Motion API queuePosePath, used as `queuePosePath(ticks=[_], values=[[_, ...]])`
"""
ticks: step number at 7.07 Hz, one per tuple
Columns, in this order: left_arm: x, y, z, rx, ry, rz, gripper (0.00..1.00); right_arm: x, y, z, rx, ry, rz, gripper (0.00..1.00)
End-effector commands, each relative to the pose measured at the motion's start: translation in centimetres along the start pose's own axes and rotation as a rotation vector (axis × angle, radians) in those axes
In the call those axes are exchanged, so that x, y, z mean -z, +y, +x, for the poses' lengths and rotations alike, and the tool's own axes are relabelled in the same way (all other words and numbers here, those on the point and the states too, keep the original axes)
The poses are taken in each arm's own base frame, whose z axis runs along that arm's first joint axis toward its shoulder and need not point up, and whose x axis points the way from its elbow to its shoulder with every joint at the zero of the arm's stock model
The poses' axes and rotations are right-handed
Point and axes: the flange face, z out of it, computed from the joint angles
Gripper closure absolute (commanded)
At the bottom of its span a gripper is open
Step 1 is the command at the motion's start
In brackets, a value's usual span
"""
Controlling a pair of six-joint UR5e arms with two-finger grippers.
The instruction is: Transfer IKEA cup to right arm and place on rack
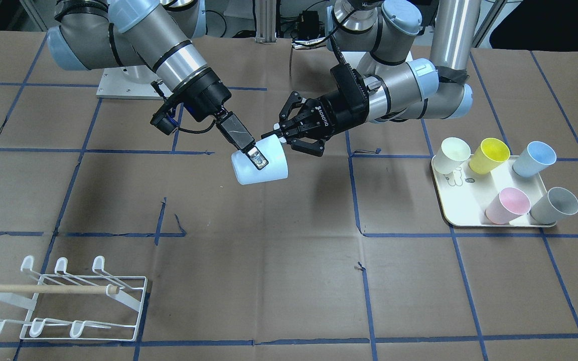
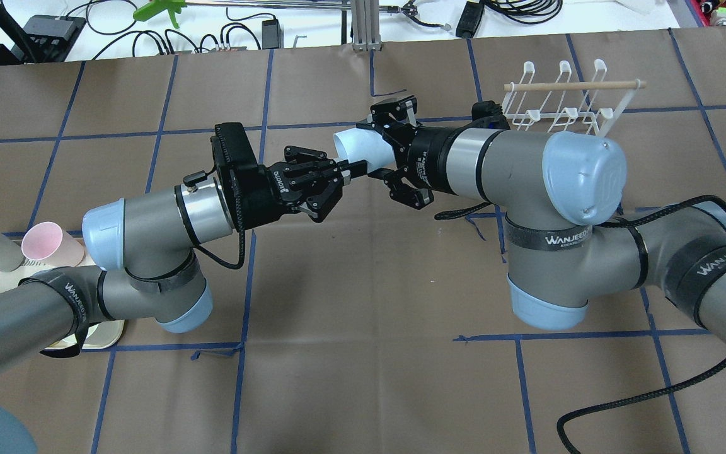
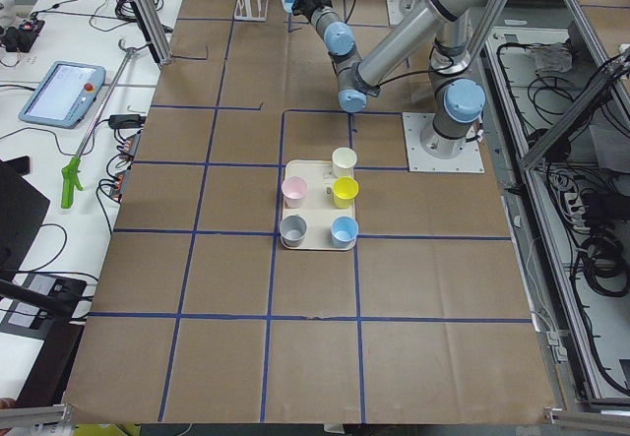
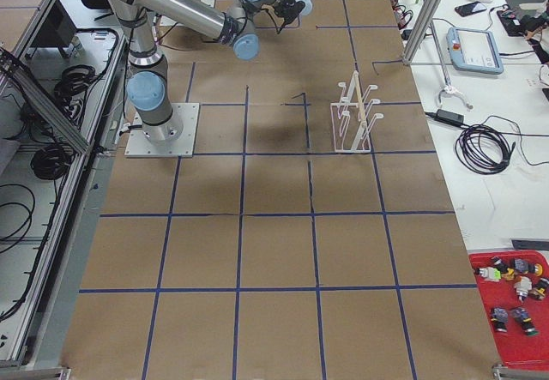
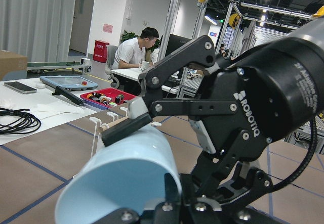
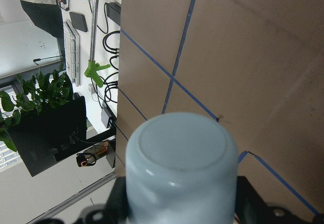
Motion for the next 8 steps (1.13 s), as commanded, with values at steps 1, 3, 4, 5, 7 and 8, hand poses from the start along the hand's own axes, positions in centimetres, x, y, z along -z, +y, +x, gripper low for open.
queuePosePath(ticks=[1,3,4,5,7,8], values=[[0.0,-0.2,-0.1,0.006,0.0,0.002,0.82,0.0,0.0,0.0,0.0,-0.001,-0.003,0.42],[0.0,-0.4,-0.1,0.02,-0.002,0.004,0.67,0.0,0.0,-0.1,0.0,-0.001,-0.003,0.42],[0.0,-0.4,-0.1,0.019,-0.002,0.004,0.56,0.1,0.1,-0.2,0.002,-0.004,-0.003,0.42],[0.0,-0.5,-0.1,0.02,-0.003,0.005,0.43,0.1,0.1,-0.3,0.003,-0.005,-0.003,0.42],[0.4,-0.8,-0.1,0.042,-0.01,0.011,0.05,0.1,0.0,-0.4,0.004,-0.006,-0.003,0.47],[1.6,-0.9,-0.9,0.026,-0.042,0.027,0.02,0.0,0.0,-0.7,0.011,-0.01,-0.004,0.53]])
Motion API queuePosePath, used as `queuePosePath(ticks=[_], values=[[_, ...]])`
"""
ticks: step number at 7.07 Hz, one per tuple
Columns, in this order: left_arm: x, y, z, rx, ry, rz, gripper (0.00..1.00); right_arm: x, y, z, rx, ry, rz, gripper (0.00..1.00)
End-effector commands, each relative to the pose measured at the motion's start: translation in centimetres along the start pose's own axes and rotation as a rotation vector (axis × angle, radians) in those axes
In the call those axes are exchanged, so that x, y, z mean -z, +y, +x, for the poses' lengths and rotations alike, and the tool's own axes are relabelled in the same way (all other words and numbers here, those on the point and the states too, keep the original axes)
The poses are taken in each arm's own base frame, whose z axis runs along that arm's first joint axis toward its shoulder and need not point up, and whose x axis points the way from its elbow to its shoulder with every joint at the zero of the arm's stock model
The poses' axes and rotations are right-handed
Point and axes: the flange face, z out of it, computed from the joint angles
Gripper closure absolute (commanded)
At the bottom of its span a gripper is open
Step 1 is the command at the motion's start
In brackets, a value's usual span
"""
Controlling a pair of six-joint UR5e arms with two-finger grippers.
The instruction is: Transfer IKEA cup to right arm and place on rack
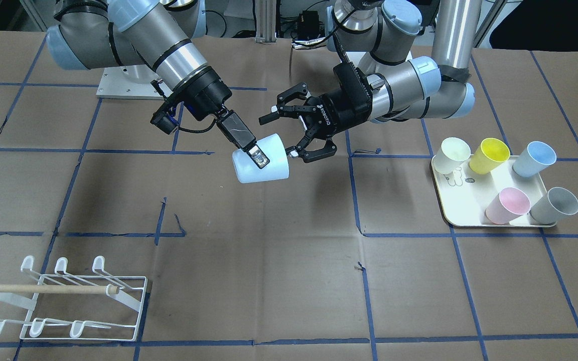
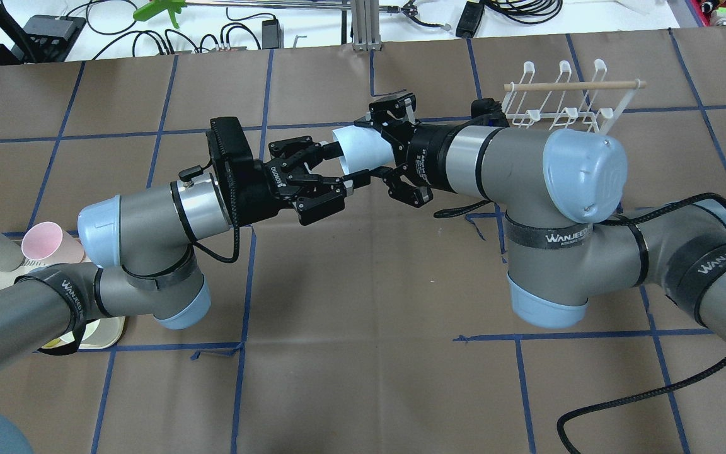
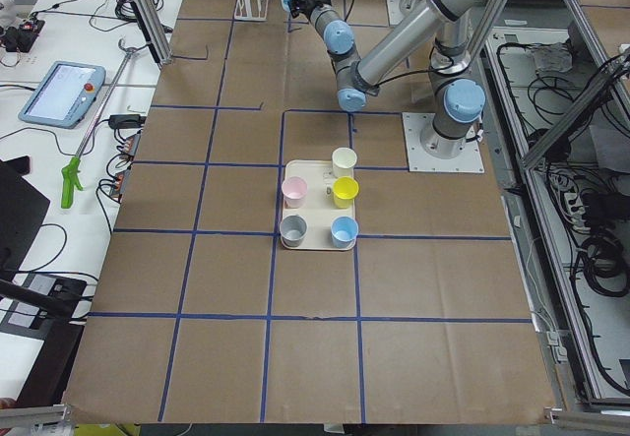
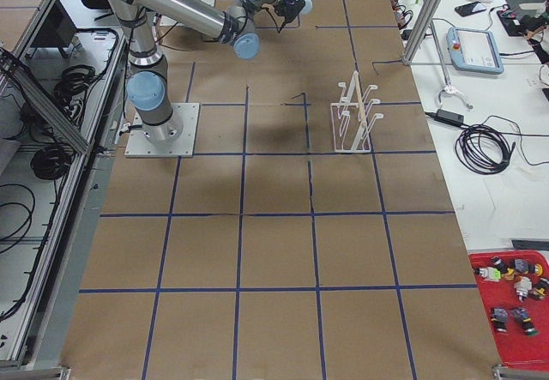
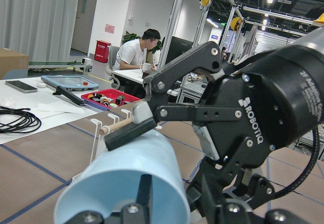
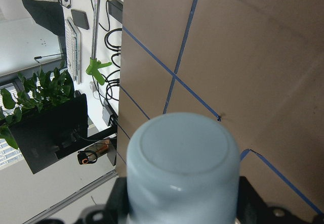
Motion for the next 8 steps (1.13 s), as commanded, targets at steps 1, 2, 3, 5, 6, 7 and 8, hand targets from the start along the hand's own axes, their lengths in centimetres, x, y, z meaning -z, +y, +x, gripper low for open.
queuePosePath(ticks=[1,2,3,5,6,7,8], values=[[3.0,-0.5,-2.0,-0.011,-0.062,0.036,0.02,-0.4,-0.4,-1.0,0.017,-0.013,-0.002,0.57],[4.9,-0.8,-3.1,-0.008,-0.07,0.056,0.02,-0.8,-1.0,-1.5,0.018,-0.016,0.003,0.62],[6.4,-1.0,-4.2,-0.004,-0.078,0.071,0.02,-0.9,-1.6,-1.6,0.061,-0.023,0.011,0.67],[6.8,-0.8,-6.3,0.021,-0.123,0.067,0.02,0.1,-6.1,-2.4,0.224,-0.032,0.088,0.69],[6.6,-1.1,-9.0,0.036,-0.237,0.046,0.02,1.5,-8.9,-3.6,0.346,-0.046,0.147,0.7],[6.2,-1.5,-11.3,0.065,-0.315,0.022,0.02,2.4,-10.4,-5.0,0.522,-0.038,0.213,0.74],[5.3,-0.9,-13.6,0.119,-0.463,-0.041,0.02,3.0,-12.3,-6.3,0.697,0.02,0.344,0.74]])
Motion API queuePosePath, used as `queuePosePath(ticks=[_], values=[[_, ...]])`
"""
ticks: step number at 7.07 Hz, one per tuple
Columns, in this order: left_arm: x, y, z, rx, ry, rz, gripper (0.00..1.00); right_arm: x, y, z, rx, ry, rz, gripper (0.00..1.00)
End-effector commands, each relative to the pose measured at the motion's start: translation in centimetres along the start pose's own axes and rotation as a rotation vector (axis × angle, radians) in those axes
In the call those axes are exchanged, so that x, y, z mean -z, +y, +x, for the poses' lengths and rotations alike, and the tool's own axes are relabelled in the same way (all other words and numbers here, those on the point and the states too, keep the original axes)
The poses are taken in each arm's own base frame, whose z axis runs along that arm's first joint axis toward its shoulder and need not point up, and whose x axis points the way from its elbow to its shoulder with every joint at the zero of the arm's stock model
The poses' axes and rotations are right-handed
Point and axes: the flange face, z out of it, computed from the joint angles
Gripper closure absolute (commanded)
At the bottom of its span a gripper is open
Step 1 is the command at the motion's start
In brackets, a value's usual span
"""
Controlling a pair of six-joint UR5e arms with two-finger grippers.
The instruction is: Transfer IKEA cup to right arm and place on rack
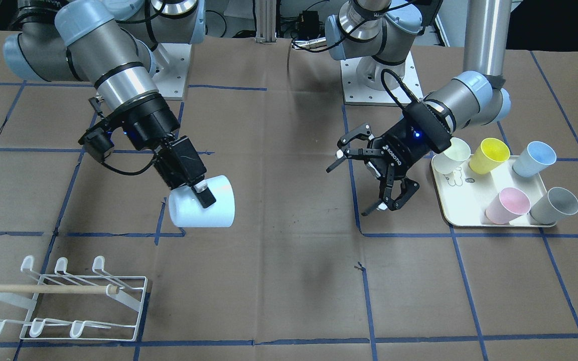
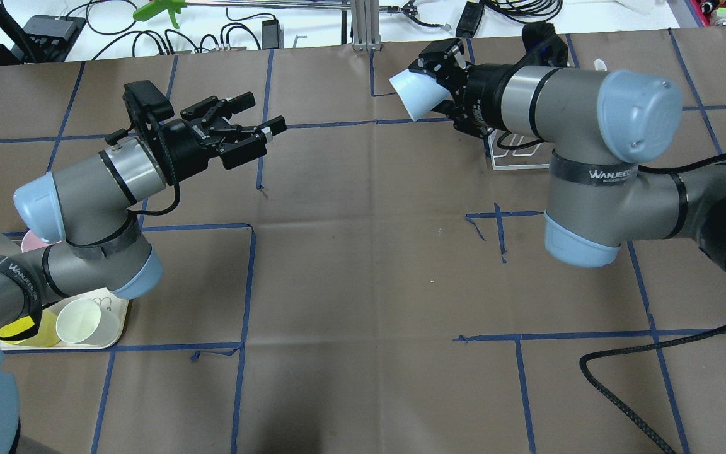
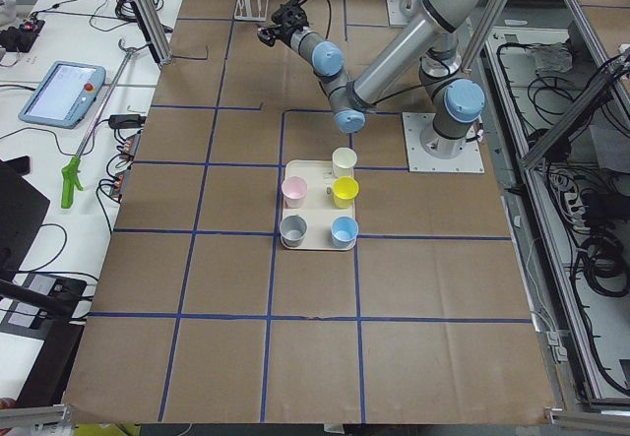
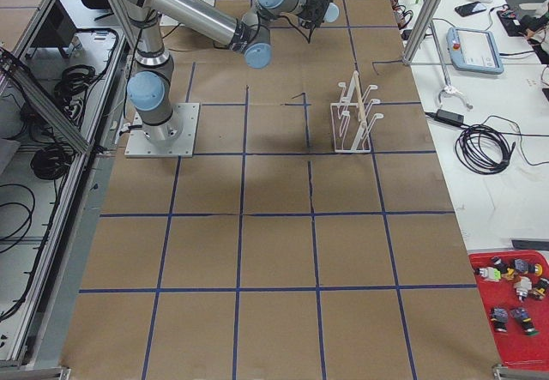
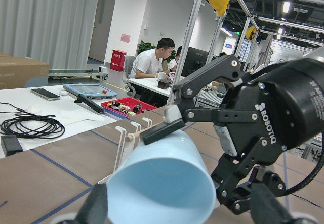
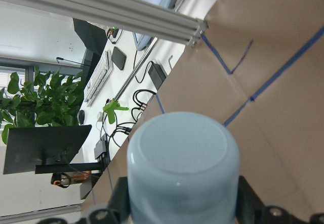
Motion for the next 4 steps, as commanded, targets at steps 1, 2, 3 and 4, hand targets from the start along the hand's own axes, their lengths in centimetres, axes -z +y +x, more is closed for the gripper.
queuePosePath(ticks=[1,2,3,4], values=[[-3.7,0.2,-2.3,0.082,-0.261,-0.156,0.02,-0.4,-4.6,-0.1,0.366,0.113,0.169,0.74],[-6.7,-1.0,-1.8,0.109,-0.369,-0.282,0.02,-1.7,-6.9,0.6,0.508,0.174,0.201,0.74],[-8.5,-1.9,-1.9,0.131,-0.476,-0.412,0.01,-1.3,-11.0,0.1,0.694,0.209,0.261,0.72],[-9.1,-1.8,-1.7,0.167,-0.546,-0.549,0.01,-1.2,-14.4,-0.8,0.856,0.238,0.293,0.72]])
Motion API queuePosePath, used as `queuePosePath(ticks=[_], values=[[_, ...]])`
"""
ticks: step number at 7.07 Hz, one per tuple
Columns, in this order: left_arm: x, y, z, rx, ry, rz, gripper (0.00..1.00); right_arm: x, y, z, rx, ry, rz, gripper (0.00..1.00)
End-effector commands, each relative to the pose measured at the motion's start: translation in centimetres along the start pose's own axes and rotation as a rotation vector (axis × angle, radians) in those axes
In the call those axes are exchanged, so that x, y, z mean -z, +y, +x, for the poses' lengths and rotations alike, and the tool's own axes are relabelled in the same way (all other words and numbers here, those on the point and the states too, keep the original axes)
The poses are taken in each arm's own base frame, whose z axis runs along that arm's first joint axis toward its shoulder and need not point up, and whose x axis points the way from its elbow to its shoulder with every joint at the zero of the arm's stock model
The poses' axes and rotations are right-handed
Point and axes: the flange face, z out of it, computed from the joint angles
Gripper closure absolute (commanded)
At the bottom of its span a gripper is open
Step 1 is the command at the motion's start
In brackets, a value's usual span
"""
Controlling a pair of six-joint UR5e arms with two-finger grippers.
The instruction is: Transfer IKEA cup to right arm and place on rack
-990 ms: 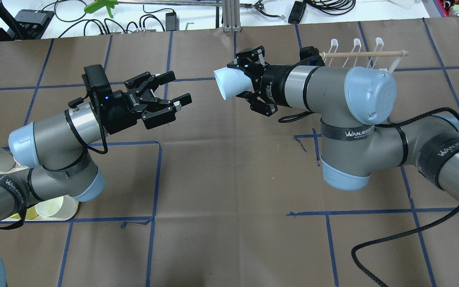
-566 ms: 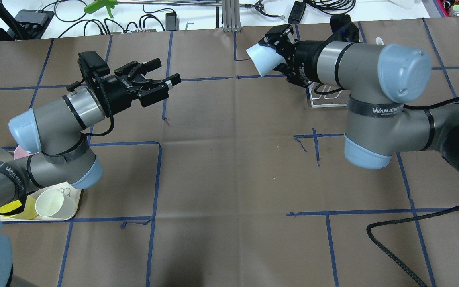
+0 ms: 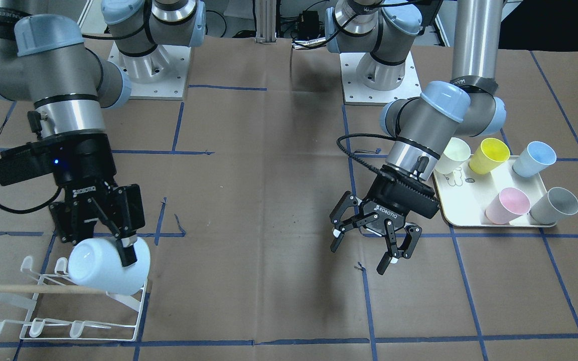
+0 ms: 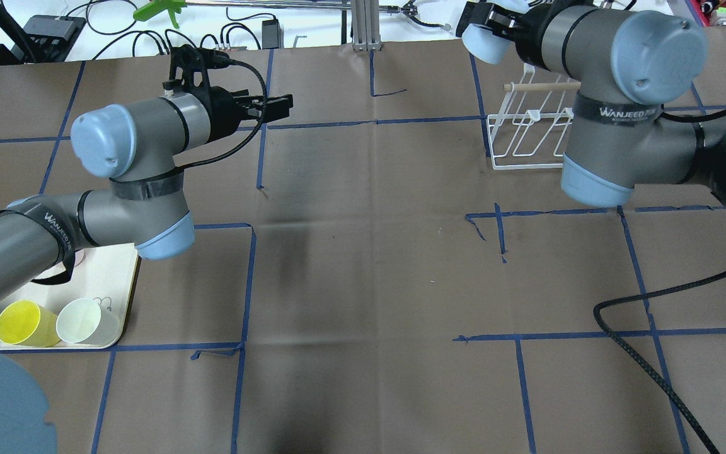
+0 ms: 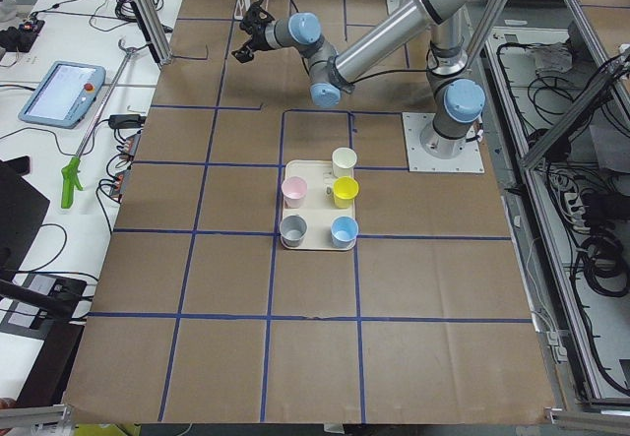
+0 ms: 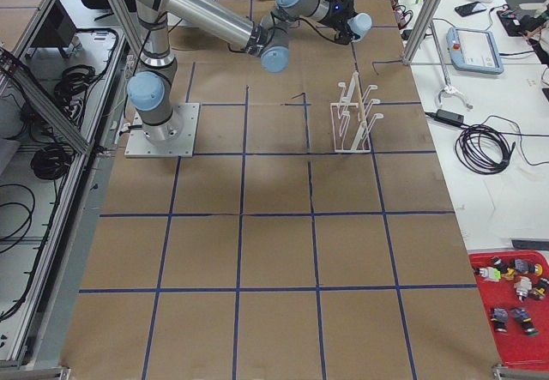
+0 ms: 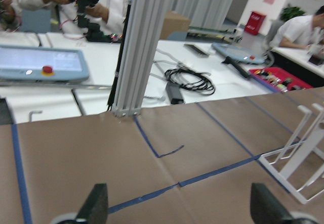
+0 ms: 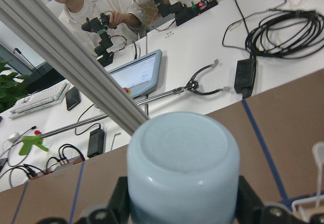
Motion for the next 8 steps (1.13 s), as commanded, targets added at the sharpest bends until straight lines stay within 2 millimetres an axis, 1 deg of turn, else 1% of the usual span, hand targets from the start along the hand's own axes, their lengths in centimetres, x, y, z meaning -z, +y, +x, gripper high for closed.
queuePosePath(ticks=[1,2,3,4,5,6,7,8], values=[[-0.1,-0.3,1.1,0.045,-0.112,-0.267,0.01,-3.3,-4.4,2.8,0.288,0.051,0.048,0.72],[2.0,-0.9,0.8,0.065,-0.19,-0.399,0.01,-6.5,-3.4,4.3,0.332,0.057,0.015,0.72],[4.5,-2.5,1.2,0.089,-0.221,-0.54,0.01,-7.9,-3.2,4.9,0.373,0.066,0.003,0.72],[8.4,-4.7,2.3,0.119,-0.215,-0.676,0.01,-9.4,-2.3,6.0,0.37,0.082,-0.027,0.72],[11.3,-6.1,2.8,0.128,-0.24,-0.781,0.01,-9.8,-2.8,8.5,0.349,0.11,-0.033,0.72],[14.0,-6.9,3.7,0.129,-0.251,-0.815,0.01,-10.3,-2.4,9.7,0.339,0.121,-0.047,0.72],[16.4,-6.7,4.6,0.132,-0.249,-0.836,0.01,-10.8,-1.7,10.0,0.339,0.121,-0.062,0.72],[17.8,-5.9,5.3,0.134,-0.247,-0.842,0.01,-10.9,-1.5,10.1,0.336,0.123,-0.066,0.72]])
